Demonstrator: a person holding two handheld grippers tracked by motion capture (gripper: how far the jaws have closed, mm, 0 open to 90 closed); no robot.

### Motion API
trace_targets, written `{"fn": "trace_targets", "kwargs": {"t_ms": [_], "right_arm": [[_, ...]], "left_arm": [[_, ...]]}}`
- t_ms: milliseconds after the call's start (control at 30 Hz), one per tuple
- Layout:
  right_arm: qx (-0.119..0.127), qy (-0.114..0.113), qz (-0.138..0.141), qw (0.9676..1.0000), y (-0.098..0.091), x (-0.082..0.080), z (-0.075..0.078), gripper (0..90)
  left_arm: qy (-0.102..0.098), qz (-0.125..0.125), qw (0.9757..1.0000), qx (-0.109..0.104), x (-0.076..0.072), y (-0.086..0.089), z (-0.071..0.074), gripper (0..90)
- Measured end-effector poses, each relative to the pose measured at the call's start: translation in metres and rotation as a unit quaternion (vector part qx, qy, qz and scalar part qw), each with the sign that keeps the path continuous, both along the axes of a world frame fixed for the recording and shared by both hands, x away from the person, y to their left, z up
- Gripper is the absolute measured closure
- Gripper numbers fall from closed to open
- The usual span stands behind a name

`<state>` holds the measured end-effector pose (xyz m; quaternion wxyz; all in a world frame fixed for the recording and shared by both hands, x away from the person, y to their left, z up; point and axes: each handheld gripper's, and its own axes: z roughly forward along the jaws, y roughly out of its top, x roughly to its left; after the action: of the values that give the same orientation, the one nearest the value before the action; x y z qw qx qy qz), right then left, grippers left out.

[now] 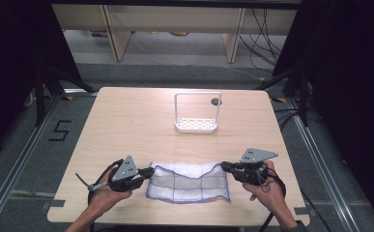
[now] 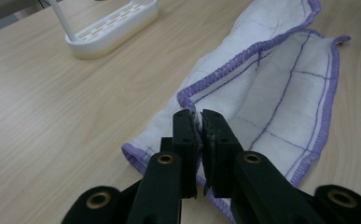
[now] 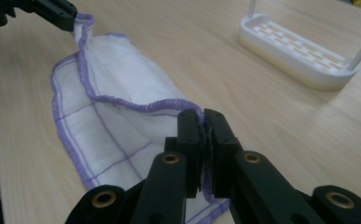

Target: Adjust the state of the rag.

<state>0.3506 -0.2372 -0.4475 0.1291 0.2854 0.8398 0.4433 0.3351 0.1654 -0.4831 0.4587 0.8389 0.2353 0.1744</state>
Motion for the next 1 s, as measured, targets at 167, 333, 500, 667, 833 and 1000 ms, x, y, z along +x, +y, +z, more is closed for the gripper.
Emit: {"fn": "trace_targets", "kwargs": {"t_ms": [167,333,500,667,833,1000], "right_arm": [[-0.005,0.007,0.009,0.9999,-0.001,-0.008,-0.006,85.8],[-0.007,0.020,0.008,0.9997,-0.004,-0.018,-0.009,85.6],[-0.019,0.042,0.015,0.9988,-0.004,-0.025,-0.022,85.1],[-0.027,0.053,0.030,0.9977,-0.005,-0.033,-0.027,82.5],[-0.028,0.062,0.015,0.9976,-0.010,-0.038,-0.028,62.3],[0.008,0.041,-0.038,0.9984,-0.018,-0.037,-0.010,52.2]], "left_arm": [[0.000,-0.011,0.9998,0.013,-0.010,0.000,-0.005,83.7],[0.008,-0.006,0.9999,0.003,-0.018,0.001,-0.011,83.7],[0.017,-0.017,0.9996,0.014,-0.023,0.001,-0.017,82.5],[0.025,-0.022,0.9992,0.021,-0.033,0.003,-0.021,79.2],[0.045,-0.019,0.9988,0.001,-0.040,0.008,-0.020,66.6],[0.035,-0.012,0.9990,-0.024,-0.035,0.015,-0.003,54.3]]}}
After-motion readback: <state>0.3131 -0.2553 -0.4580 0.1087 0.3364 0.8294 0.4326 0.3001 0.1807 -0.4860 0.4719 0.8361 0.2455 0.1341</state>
